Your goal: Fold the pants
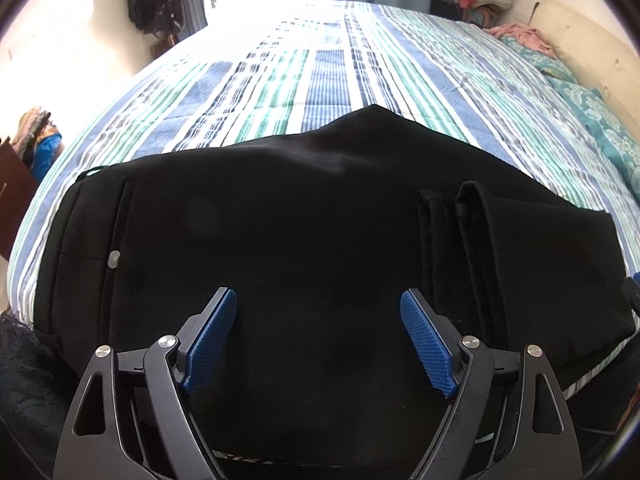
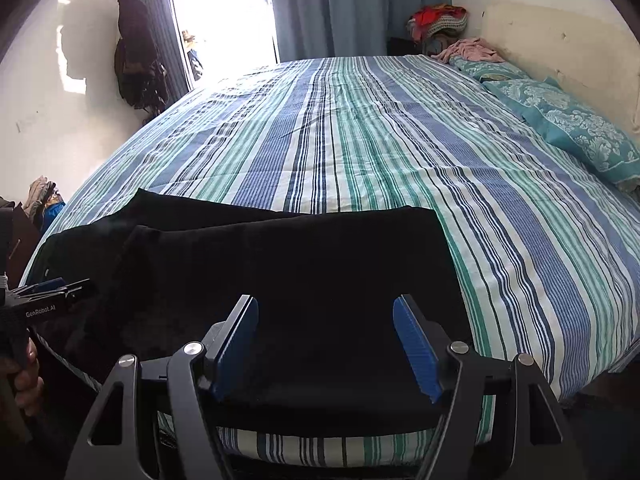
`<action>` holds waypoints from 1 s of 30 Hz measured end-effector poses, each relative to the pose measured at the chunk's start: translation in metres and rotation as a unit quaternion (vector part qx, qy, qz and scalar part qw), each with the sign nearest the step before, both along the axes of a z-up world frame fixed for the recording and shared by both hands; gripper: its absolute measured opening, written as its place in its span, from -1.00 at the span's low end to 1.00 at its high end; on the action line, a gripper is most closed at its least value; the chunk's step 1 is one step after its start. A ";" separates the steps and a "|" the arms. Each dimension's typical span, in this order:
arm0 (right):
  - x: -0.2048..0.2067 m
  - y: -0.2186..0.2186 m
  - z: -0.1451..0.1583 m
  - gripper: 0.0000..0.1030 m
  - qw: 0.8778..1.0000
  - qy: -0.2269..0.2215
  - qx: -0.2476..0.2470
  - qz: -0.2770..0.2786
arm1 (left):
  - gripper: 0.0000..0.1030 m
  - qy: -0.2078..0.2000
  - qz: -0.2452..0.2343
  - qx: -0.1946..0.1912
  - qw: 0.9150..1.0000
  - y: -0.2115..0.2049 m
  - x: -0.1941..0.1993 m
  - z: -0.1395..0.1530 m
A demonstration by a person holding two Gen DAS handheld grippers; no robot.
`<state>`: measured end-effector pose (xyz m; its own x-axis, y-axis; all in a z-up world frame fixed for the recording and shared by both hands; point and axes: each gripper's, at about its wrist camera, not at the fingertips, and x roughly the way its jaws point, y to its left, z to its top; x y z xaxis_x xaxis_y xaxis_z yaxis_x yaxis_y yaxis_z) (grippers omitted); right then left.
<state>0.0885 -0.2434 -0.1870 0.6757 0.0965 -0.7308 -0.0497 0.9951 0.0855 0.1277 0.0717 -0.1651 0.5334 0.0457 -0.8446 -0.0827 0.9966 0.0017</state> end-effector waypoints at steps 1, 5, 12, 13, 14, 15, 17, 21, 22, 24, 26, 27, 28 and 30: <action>0.000 0.001 -0.001 0.37 1.000 0.002 -0.003 0.000 | 0.67 0.002 0.000 0.003 1.000 0.000 0.000 -0.002; 0.003 0.004 -0.008 0.37 1.000 0.015 -0.014 0.003 | 0.71 0.011 -0.003 0.019 1.000 -0.002 0.001 -0.008; 0.009 0.016 -0.035 0.57 0.997 0.061 -0.049 0.008 | 0.90 0.018 -0.007 0.030 0.999 -0.004 0.002 -0.015; 0.009 0.017 -0.036 0.65 0.997 0.063 -0.051 0.010 | 0.92 0.019 -0.007 0.030 0.999 -0.003 0.003 -0.016; 0.009 0.020 -0.038 0.70 0.996 0.065 -0.057 0.011 | 0.95 0.021 -0.006 0.029 0.999 -0.003 0.004 -0.016; 0.008 0.022 -0.040 0.72 0.996 0.066 -0.066 0.012 | 0.97 0.022 -0.005 0.027 0.999 -0.002 0.004 -0.017; 0.009 0.026 -0.042 0.79 0.995 0.071 -0.076 0.008 | 0.98 0.021 -0.005 0.027 0.999 -0.001 0.004 -0.018; 0.010 0.027 -0.044 0.88 0.994 0.082 -0.077 0.001 | 0.99 0.018 -0.006 0.032 0.999 -0.002 0.003 -0.019; 0.011 0.027 -0.045 0.90 0.993 0.084 -0.078 0.000 | 0.99 0.017 -0.006 0.034 0.999 -0.002 0.002 -0.019; 0.011 0.028 -0.045 0.92 0.993 0.086 -0.080 -0.002 | 0.99 0.015 -0.008 0.036 0.999 -0.003 0.001 -0.020; 0.013 0.029 -0.046 0.96 0.993 0.087 -0.082 -0.003 | 0.99 0.012 -0.009 0.038 0.999 -0.003 0.001 -0.020; 0.013 0.029 -0.046 0.97 0.993 0.087 -0.083 -0.003 | 0.99 0.011 -0.010 0.039 0.999 -0.003 0.001 -0.020; 0.013 0.029 -0.046 0.98 0.993 0.087 -0.083 -0.004 | 0.99 0.010 -0.010 0.040 0.999 -0.003 0.001 -0.021; 0.014 0.029 -0.047 0.99 0.993 0.087 -0.084 -0.004 | 0.99 0.010 -0.010 0.041 0.999 -0.003 0.000 -0.021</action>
<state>0.1023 -0.2142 -0.2340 0.5380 -0.0420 -0.8419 -0.0413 0.9963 -0.0760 0.1279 0.0685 -0.1856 0.5187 0.1047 -0.8485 -0.0612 0.9945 0.0853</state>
